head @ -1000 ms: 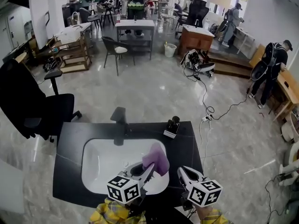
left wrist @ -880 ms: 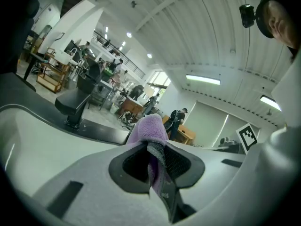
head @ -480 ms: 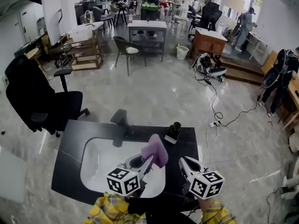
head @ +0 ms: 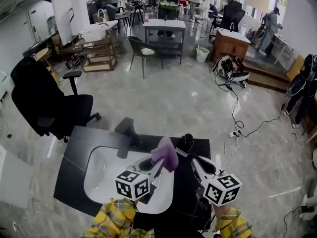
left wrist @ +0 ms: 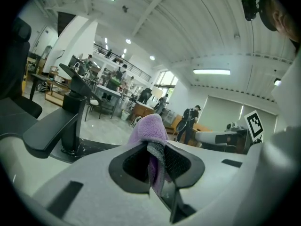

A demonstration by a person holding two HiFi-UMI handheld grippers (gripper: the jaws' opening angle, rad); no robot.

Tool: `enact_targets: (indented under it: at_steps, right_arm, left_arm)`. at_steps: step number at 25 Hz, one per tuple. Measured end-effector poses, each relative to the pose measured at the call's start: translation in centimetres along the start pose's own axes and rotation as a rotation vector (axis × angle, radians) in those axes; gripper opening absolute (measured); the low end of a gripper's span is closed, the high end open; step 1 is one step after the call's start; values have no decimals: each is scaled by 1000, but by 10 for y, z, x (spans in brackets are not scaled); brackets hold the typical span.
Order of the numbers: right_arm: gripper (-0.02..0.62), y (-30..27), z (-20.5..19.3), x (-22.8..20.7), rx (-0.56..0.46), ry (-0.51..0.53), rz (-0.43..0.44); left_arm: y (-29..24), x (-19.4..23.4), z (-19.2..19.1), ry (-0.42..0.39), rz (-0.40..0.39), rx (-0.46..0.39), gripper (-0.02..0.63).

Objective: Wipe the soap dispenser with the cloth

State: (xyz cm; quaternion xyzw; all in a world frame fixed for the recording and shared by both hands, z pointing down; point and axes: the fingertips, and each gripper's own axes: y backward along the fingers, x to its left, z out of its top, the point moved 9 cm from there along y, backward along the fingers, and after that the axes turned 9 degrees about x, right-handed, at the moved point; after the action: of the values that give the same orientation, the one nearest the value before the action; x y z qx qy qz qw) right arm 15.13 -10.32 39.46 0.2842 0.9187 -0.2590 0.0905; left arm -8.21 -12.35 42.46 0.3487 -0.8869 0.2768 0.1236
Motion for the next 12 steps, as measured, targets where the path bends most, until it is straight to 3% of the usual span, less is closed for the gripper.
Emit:
enact_targets:
  at_steps: [5, 8, 12]
  right_arm:
    - [15, -11, 14, -23, -8, 17, -15]
    - [97, -21, 20, -33, -9, 23, 10]
    - [123, -37, 22, -41, 7, 41, 36]
  left_arm:
    - [-18, 7, 7, -10, 25, 22, 64]
    - [-34, 14, 10, -23, 43, 29, 64]
    - [-48, 22, 12, -18, 67, 44, 64]
